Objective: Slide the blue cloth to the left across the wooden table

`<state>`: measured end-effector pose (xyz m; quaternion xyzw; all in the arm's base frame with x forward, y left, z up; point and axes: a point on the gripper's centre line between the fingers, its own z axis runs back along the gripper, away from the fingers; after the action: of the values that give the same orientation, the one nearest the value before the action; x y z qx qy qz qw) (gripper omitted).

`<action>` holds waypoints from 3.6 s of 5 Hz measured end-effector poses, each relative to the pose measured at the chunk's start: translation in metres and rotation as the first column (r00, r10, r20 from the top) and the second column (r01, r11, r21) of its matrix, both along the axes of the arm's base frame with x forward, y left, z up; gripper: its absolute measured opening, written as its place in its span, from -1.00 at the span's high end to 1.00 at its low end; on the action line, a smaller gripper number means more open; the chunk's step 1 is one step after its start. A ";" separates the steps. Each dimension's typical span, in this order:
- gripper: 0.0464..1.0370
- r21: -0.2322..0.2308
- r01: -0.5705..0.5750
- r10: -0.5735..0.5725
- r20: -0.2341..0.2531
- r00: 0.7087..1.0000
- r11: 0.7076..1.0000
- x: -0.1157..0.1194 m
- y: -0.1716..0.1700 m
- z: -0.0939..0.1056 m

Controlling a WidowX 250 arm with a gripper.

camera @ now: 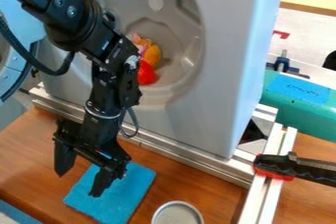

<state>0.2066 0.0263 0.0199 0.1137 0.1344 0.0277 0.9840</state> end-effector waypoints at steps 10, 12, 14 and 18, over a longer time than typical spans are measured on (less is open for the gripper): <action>-0.93 -0.072 -0.103 0.101 -0.027 0.995 0.992 0.045 0.055 -0.094; -0.93 0.026 -0.388 0.389 -0.065 0.919 0.921 0.008 0.153 -0.087; -0.93 -0.019 -0.417 0.414 -0.078 0.907 0.909 -0.003 0.170 -0.088; -0.93 -0.032 -0.151 0.148 -0.087 0.985 0.988 -0.017 0.015 -0.016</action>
<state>0.1892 0.0415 0.0039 0.0854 0.1845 0.0941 0.9746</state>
